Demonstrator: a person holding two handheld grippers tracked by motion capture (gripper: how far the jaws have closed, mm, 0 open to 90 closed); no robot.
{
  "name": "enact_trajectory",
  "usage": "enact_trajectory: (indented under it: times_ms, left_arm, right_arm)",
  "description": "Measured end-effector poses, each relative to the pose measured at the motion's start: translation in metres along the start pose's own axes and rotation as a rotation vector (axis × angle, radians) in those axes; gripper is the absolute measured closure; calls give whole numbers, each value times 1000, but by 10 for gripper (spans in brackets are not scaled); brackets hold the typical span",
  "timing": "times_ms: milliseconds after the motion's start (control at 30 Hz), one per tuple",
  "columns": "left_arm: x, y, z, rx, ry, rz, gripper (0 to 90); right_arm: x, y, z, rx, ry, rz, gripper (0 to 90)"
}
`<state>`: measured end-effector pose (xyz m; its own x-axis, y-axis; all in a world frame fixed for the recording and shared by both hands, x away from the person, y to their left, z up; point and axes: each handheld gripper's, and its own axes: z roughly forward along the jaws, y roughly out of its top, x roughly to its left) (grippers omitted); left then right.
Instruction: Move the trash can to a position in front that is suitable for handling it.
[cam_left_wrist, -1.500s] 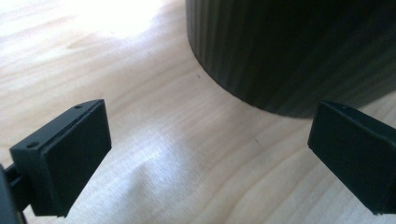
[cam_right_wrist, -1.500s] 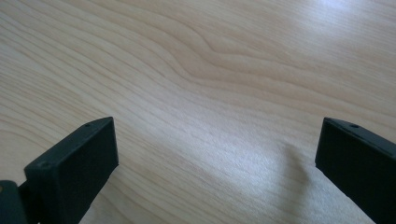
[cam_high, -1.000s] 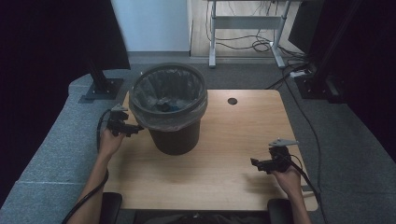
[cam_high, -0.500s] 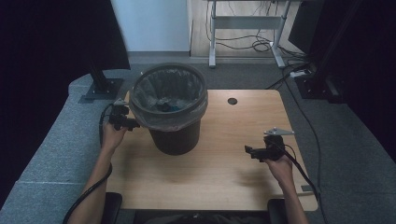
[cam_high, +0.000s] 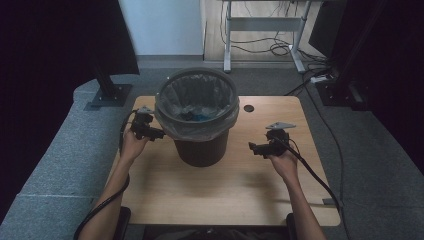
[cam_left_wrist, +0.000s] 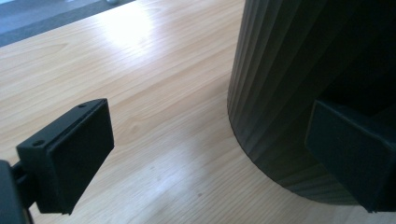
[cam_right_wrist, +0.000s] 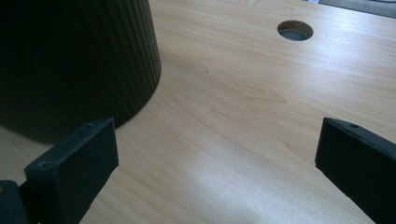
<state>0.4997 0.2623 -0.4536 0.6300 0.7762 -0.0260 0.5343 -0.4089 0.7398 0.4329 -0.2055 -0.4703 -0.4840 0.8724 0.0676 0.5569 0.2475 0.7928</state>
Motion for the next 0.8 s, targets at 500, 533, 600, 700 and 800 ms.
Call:
enact_trajectory:
  times_ms: [500,533,600,700,800]
  left_arm:
    - [-40,22,21,21,-75,96,4]
    - [-42,24,22,24,-78,101,0]
    - [-43,25,24,29,-84,107,0]
    - [-38,28,24,24,-89,99,0]
    - [-31,34,23,-12,-92,47,0]
  right_arm:
    - [-16,21,37,-6,-42,58,0]
    - [-18,22,36,-13,-56,64,0]
    - [-19,22,36,-11,-61,62,0]
    - [-22,23,35,-11,-42,65,0]
    - [-29,27,35,-23,-48,70,0]
